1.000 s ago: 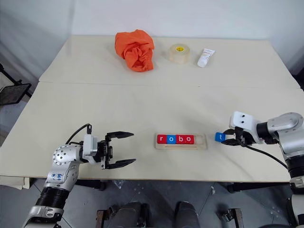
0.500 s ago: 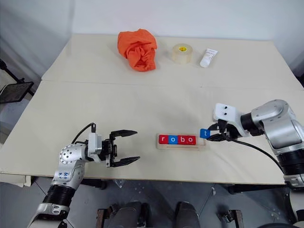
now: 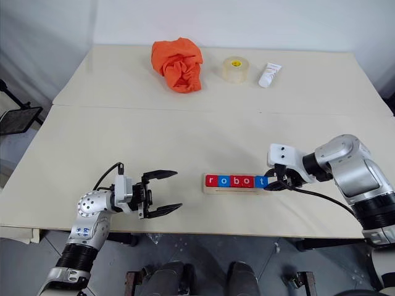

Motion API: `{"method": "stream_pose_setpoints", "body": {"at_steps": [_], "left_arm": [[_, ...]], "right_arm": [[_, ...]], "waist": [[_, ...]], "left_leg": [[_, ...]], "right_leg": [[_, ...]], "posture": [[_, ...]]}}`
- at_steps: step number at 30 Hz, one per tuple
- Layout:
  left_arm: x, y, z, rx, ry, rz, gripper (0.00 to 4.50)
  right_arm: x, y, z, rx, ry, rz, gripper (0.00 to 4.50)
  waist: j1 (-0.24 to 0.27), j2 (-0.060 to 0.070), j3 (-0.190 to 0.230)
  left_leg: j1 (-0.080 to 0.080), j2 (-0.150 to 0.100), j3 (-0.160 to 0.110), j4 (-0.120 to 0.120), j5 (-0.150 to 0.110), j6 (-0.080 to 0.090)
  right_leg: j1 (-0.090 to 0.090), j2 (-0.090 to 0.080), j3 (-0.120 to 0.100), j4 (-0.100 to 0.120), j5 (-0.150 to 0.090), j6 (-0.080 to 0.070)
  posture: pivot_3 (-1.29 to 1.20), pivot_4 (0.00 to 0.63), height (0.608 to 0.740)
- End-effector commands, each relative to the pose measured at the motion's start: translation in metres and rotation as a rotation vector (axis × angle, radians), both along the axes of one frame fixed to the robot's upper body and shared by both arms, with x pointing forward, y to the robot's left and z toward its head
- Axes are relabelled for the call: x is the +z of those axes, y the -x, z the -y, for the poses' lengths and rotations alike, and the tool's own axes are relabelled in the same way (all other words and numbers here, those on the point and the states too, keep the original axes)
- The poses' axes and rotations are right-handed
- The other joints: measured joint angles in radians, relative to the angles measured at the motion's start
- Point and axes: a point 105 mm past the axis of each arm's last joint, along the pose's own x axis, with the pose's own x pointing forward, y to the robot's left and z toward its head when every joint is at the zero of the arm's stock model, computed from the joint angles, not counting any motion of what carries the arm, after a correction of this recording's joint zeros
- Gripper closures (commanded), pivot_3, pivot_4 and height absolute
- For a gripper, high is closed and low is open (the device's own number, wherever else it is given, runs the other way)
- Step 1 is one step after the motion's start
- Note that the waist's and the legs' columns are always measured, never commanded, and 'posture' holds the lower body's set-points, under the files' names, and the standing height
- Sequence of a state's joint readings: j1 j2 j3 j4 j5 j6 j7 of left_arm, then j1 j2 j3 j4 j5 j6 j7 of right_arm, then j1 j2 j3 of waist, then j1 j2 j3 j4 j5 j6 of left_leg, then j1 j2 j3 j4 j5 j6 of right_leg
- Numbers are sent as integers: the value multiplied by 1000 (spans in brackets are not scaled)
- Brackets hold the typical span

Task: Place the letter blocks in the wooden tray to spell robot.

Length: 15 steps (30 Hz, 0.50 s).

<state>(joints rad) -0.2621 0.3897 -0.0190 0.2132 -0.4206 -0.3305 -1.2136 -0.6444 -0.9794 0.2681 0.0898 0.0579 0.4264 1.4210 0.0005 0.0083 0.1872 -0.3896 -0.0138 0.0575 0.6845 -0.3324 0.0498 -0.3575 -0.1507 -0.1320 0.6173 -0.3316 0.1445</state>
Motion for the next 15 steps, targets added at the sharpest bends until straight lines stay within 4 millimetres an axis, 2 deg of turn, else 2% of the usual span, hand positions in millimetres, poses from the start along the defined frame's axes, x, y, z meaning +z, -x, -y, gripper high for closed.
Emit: {"method": "stream_pose_setpoints", "body": {"at_steps": [1, 5, 14, 15], "left_arm": [[3, 3, 3, -5, -3, 31, 0], [3, 3, 3, -6, -4, 32, 0], [3, 1, 3, -5, -4, 35, 0], [3, 1, 3, -5, -4, 35, 0]], "right_arm": [[8, -4, -2, 0, -10, 34, 3037], [7, -3, -1, 7, -2, 29, 3037], [17, -1, -1, 7, -9, 56, 36], [19, -1, -1, 1, -15, 60, 36]], "waist": [[0, 0, 0], [0, 0, 0], [0, 0, 0], [0, 0, 0]], "left_leg": [[0, 0, 0, 0, 0, 0], [0, 0, 0, 0, 0, 0], [0, 0, 0, 0, 0, 0], [0, 0, 0, 0, 0, 0]], "right_leg": [[0, 0, 0, 0, 0, 0], [0, 0, 0, 0, 0, 0], [0, 0, 0, 0, 0, 0], [0, 0, 0, 0, 0, 0]], "posture": [[0, 150, 740], [0, 150, 740], [0, 150, 740], [0, 150, 740]]}}
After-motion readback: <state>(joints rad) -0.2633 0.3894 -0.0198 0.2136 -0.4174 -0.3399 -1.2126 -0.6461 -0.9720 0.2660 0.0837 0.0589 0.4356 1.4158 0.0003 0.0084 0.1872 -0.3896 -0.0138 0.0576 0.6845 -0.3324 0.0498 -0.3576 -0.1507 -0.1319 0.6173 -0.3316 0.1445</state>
